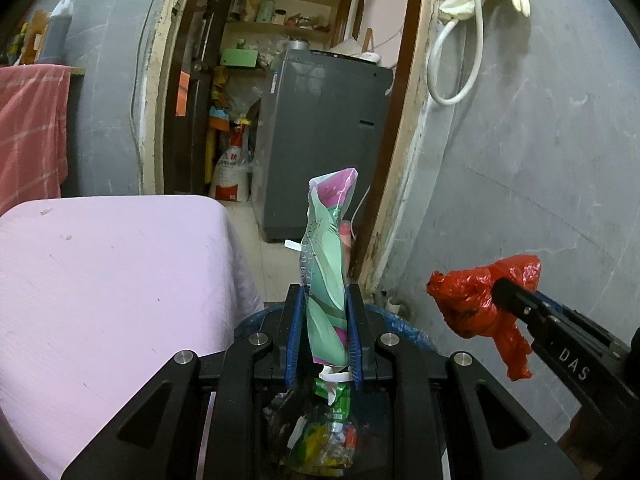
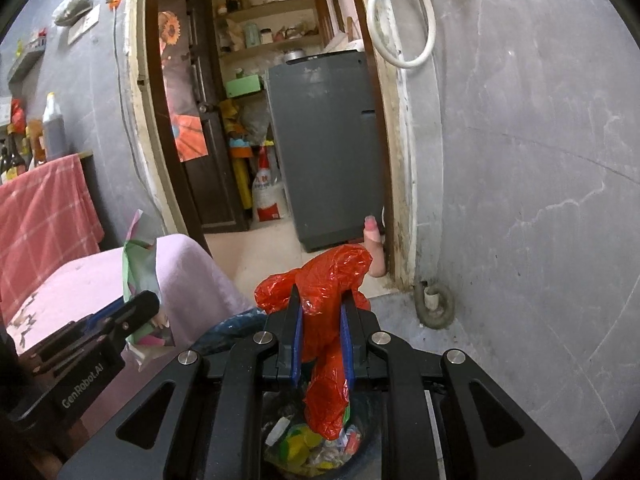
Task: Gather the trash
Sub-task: 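Open both tools to drop the red bag and wrapper into the bin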
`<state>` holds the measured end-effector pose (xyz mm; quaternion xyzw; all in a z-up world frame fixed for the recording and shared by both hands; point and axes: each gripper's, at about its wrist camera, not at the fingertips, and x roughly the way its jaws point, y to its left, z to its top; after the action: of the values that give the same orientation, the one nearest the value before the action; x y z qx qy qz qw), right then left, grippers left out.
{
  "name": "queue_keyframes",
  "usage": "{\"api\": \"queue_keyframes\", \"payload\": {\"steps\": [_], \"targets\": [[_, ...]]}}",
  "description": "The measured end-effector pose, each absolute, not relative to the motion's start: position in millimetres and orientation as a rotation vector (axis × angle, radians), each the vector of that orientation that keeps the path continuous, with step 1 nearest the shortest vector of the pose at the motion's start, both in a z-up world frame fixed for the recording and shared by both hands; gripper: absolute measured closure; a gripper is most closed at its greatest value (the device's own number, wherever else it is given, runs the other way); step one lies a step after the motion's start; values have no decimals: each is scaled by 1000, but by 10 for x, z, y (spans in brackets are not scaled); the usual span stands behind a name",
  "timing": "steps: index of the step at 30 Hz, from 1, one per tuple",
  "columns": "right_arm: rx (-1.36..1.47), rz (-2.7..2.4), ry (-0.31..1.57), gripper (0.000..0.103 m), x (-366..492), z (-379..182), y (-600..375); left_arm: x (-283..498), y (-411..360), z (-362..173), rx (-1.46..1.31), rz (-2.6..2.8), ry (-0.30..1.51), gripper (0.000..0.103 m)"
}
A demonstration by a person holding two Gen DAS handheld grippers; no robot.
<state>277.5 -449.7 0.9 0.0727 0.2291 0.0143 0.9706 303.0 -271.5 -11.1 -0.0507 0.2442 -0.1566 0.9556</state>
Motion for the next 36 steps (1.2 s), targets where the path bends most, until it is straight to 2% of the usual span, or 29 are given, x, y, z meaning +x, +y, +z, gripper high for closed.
{"api": "queue_keyframes", "payload": {"steps": [13, 25, 29, 32, 36], "targets": [[156, 54, 497, 89, 2824, -58, -4486, 3104, -2702, -155, -108, -327, 541, 84], [182, 76, 522, 77, 2864, -75, -4509, 3113, -2636, -126, -145, -330, 548, 80], [185, 76, 510, 77, 2844, -49, -4505, 3089, -2589, -65, -164, -324, 533, 72], [187, 78, 492, 71, 2804, -13, -4499, 3075, -2550, -3, -167, -319, 526, 71], [189, 78, 469, 66, 2740, 58, -4479, 3020, -2466, 96, -175, -310, 509, 63]]}}
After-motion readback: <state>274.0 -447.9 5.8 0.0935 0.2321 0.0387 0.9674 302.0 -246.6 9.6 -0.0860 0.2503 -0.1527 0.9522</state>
